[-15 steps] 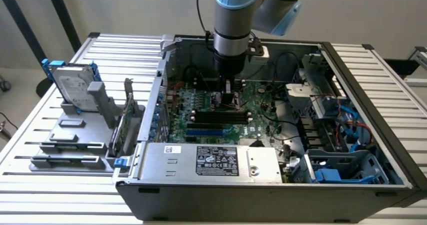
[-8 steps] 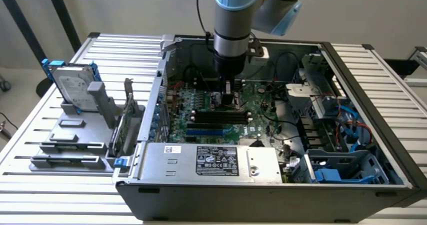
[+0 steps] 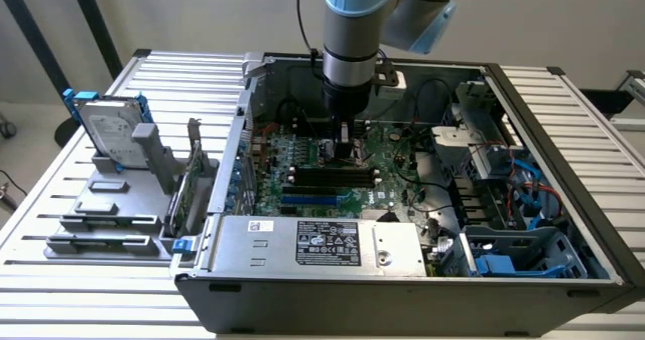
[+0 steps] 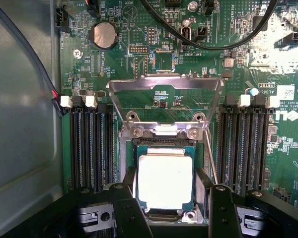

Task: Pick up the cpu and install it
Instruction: 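Place the cpu into insertion slot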

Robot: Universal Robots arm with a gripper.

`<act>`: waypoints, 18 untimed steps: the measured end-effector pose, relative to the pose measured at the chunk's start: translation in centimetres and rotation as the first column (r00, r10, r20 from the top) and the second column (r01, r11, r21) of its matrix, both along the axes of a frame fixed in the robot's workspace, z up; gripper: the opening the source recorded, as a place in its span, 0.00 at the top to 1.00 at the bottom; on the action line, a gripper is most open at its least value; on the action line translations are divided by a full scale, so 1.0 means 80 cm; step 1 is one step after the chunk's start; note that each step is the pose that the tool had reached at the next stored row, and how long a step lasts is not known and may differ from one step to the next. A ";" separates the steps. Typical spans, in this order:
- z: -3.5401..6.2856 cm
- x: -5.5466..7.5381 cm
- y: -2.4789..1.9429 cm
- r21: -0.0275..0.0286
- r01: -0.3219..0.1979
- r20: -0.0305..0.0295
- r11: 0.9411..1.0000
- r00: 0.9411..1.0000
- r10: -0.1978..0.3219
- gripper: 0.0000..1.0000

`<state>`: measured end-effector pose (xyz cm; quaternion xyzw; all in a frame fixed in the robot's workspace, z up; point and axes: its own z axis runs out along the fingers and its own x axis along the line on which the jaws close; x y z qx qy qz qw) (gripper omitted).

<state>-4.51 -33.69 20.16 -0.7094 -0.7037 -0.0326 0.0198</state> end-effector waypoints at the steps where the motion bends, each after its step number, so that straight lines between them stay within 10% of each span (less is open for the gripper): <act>1: 0.000 0.000 0.0002 0.000 0.000 0.000 1.000 1.000 0.000 0.45; 18: -0.004 0.000 0.0032 -0.005 0.010 0.001 1.000 1.000 -0.010 0.45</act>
